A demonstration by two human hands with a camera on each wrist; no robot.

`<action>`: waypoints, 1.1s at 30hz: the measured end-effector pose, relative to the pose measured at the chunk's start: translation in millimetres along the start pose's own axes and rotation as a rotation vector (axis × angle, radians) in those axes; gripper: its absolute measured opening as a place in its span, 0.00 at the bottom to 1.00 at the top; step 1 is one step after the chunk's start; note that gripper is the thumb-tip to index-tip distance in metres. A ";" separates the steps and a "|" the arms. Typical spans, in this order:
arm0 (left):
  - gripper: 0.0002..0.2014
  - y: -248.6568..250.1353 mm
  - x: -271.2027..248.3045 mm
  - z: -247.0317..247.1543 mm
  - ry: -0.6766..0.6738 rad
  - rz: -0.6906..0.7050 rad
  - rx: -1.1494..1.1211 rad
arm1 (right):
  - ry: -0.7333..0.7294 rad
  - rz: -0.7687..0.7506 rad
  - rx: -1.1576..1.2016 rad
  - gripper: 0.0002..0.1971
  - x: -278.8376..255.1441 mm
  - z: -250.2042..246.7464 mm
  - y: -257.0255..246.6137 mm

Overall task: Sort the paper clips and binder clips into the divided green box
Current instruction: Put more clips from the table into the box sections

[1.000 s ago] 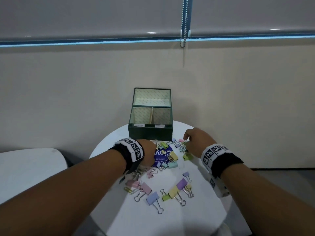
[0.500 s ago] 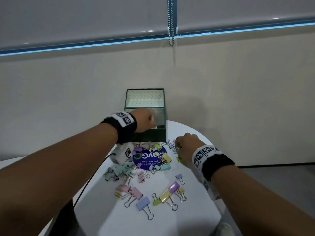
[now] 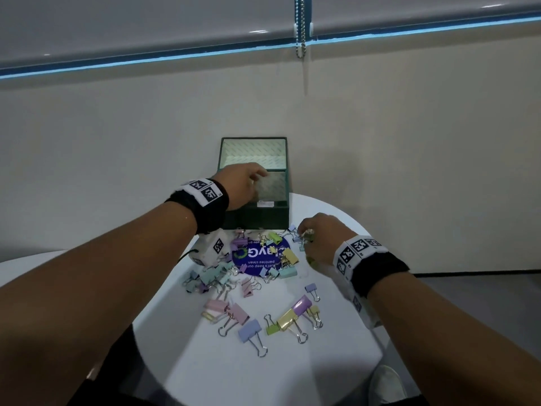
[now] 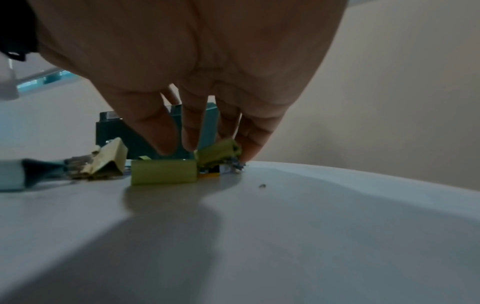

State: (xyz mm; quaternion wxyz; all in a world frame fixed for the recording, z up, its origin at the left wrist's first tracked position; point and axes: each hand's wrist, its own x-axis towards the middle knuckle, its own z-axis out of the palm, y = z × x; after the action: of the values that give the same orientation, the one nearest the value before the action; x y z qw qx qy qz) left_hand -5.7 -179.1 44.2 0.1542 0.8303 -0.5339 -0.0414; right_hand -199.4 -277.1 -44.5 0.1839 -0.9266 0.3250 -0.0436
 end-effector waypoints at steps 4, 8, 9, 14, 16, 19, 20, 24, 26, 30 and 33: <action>0.11 -20.0 -59.2 -4.5 -0.120 0.039 0.022 | 0.000 -0.103 0.096 0.13 -6.8 -2.8 -8.5; 0.22 -46.1 -104.4 7.6 -0.509 -0.145 0.234 | -0.046 -0.223 0.149 0.11 -15.8 -1.1 -24.1; 0.26 -50.6 -110.9 11.1 -0.534 -0.171 0.257 | -0.072 -0.253 0.155 0.10 -17.7 -0.7 -29.7; 0.26 -60.4 -114.5 29.1 -0.401 -0.129 0.201 | -0.202 -0.352 0.103 0.11 -22.7 9.0 -60.8; 0.23 -64.0 -111.6 36.6 -0.332 -0.128 0.159 | -0.227 -0.370 0.063 0.15 -22.6 13.5 -70.4; 0.19 -68.2 -108.2 43.3 -0.273 -0.133 0.151 | -0.274 -0.358 -0.082 0.23 -23.1 14.9 -79.0; 0.18 -68.9 -107.8 43.9 -0.257 -0.125 0.163 | -0.280 -0.348 -0.133 0.24 -23.1 14.8 -79.9; 0.16 -71.9 -109.2 41.2 -0.132 -0.123 0.132 | -0.219 -0.327 -0.207 0.22 -21.3 14.4 -79.8; 0.15 -73.5 -110.3 37.7 -0.048 -0.146 0.095 | -0.206 -0.355 -0.186 0.22 -20.5 16.4 -79.8; 0.13 -75.8 -118.7 27.1 -0.005 -0.273 0.239 | -0.298 -0.447 -0.168 0.25 -23.6 22.1 -87.0; 0.11 -75.0 -128.4 26.6 -0.083 -0.375 0.326 | -0.325 -0.459 -0.167 0.22 -22.7 25.6 -87.0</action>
State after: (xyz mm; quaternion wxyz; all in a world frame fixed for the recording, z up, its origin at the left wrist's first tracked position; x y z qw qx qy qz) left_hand -1.1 -40.5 -15.9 -0.0140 0.9263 -0.3761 -0.0166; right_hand -161.0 -192.3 -35.3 0.1420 -0.9827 0.0757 0.0921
